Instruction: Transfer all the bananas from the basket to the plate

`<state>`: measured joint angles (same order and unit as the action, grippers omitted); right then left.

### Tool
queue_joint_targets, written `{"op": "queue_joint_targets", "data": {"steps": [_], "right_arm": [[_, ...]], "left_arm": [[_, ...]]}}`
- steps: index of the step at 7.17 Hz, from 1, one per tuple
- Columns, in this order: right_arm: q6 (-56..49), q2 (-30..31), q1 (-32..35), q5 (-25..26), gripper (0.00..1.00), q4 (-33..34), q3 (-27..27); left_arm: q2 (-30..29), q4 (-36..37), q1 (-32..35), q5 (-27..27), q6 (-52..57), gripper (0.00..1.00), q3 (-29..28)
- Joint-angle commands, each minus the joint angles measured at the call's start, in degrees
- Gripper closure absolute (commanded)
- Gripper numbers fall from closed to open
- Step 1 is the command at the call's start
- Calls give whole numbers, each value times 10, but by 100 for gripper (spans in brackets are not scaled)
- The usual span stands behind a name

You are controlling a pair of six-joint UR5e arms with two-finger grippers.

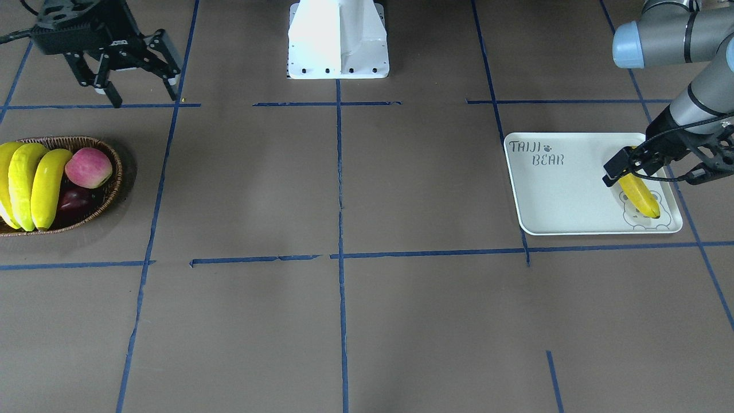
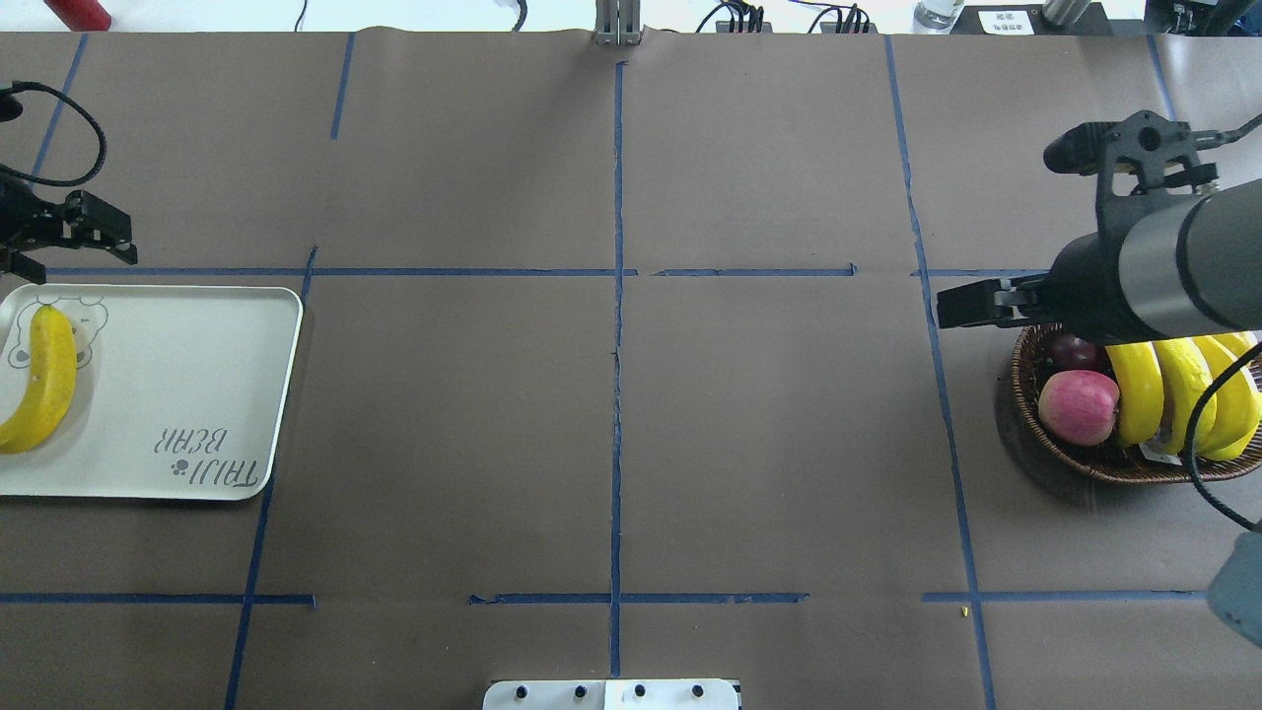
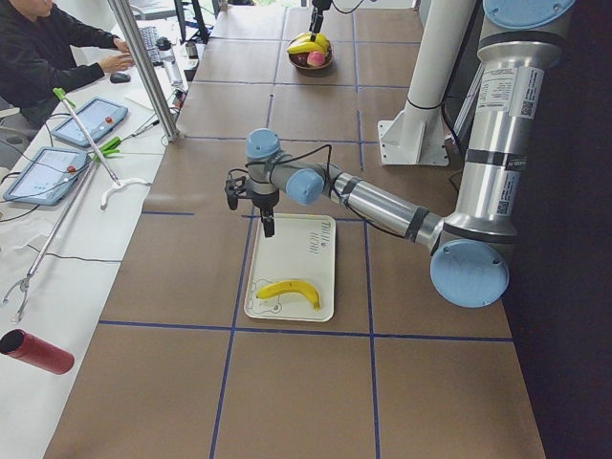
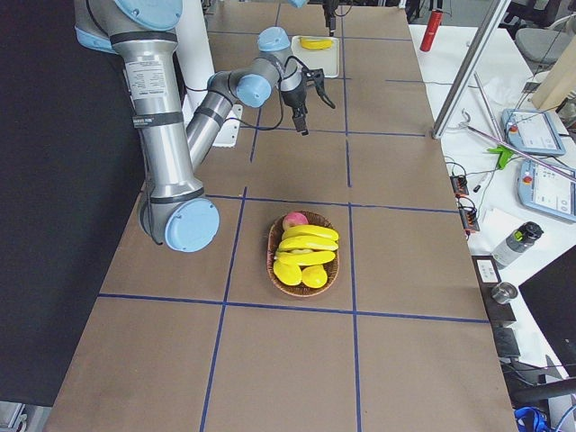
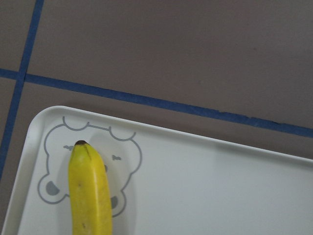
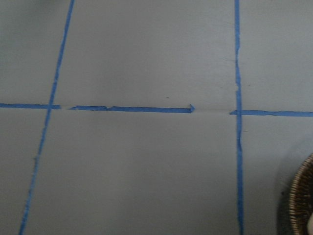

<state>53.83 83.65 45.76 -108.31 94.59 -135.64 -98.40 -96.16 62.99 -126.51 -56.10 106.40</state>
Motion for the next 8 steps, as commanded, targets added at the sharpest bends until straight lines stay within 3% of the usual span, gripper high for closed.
{"op": "queue_joint_targets", "data": {"steps": [1,3,5,7,8], "right_arm": [[-142,73,91,-61,0,1,5],[-272,93,179,-158,0,0,66],[-312,109,202,-189,0,-3,110],[-302,146,202,-195,0,-181,204],[-301,163,202,-194,0,-213,227]], "left_arm": [[-63,25,-52,-1,-137,1,30],[-117,25,-117,6,-250,2,37],[-158,23,-167,24,-308,2,37],[-170,24,-187,40,-329,2,36],[-170,24,-188,41,-330,2,36]]}}
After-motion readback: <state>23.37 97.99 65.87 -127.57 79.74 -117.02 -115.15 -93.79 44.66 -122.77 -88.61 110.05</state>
